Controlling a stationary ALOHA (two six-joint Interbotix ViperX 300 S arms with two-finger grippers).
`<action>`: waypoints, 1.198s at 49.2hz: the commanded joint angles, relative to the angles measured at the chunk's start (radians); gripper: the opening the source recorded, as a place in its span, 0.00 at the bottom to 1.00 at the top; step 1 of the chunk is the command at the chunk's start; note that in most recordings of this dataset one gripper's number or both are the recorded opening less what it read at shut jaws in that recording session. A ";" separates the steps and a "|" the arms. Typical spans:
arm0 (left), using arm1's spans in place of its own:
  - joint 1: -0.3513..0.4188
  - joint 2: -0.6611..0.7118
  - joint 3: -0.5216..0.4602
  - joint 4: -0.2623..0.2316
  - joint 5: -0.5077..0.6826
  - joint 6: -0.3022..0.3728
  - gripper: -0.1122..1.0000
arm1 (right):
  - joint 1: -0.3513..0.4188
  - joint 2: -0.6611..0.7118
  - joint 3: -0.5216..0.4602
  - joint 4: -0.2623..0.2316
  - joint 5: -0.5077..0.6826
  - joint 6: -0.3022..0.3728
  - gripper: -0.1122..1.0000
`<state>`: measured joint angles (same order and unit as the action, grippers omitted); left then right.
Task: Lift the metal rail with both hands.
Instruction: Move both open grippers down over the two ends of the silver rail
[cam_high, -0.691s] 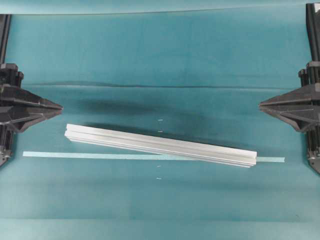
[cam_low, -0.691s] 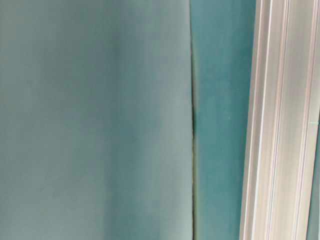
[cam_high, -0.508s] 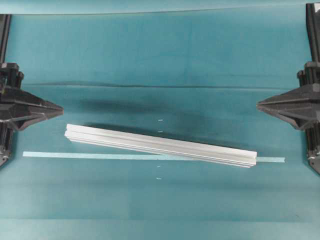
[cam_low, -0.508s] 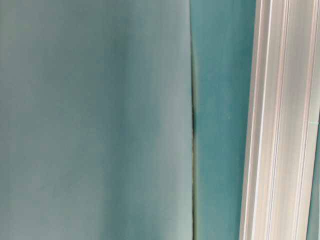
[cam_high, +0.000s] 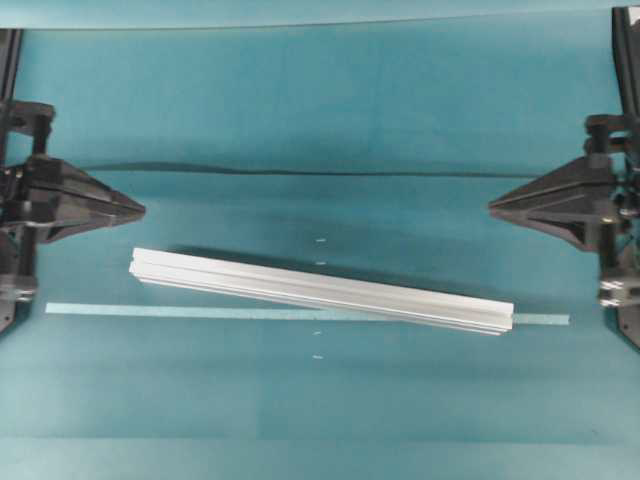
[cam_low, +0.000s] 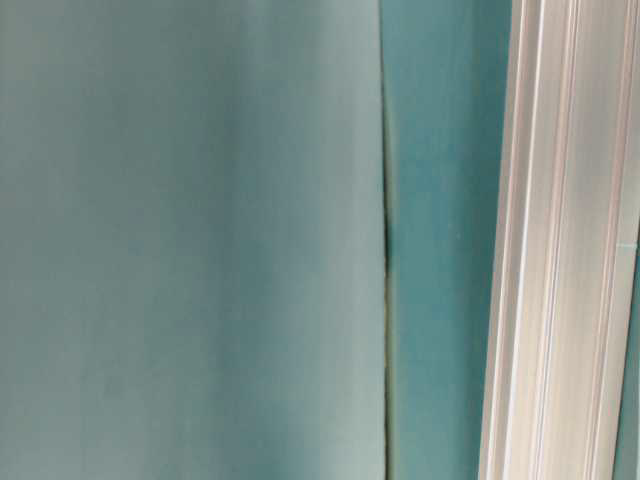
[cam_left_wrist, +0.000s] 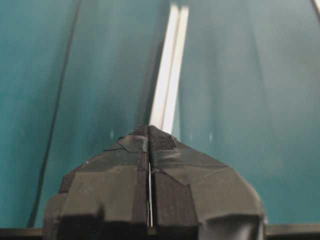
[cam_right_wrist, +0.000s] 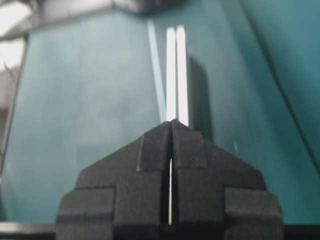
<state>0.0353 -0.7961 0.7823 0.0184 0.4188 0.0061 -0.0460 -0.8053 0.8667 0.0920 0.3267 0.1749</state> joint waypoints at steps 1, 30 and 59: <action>0.014 0.040 -0.071 0.003 0.055 0.003 0.05 | -0.006 0.048 -0.071 0.003 0.091 0.020 0.07; 0.046 0.313 -0.255 0.005 0.413 0.158 0.05 | -0.002 0.367 -0.319 0.003 0.549 0.043 0.07; 0.060 0.364 -0.230 0.008 0.408 0.207 0.10 | -0.006 0.551 -0.423 -0.006 0.742 0.014 0.16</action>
<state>0.0936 -0.4310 0.5522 0.0215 0.8330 0.2163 -0.0506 -0.2546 0.4541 0.0874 1.0738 0.1933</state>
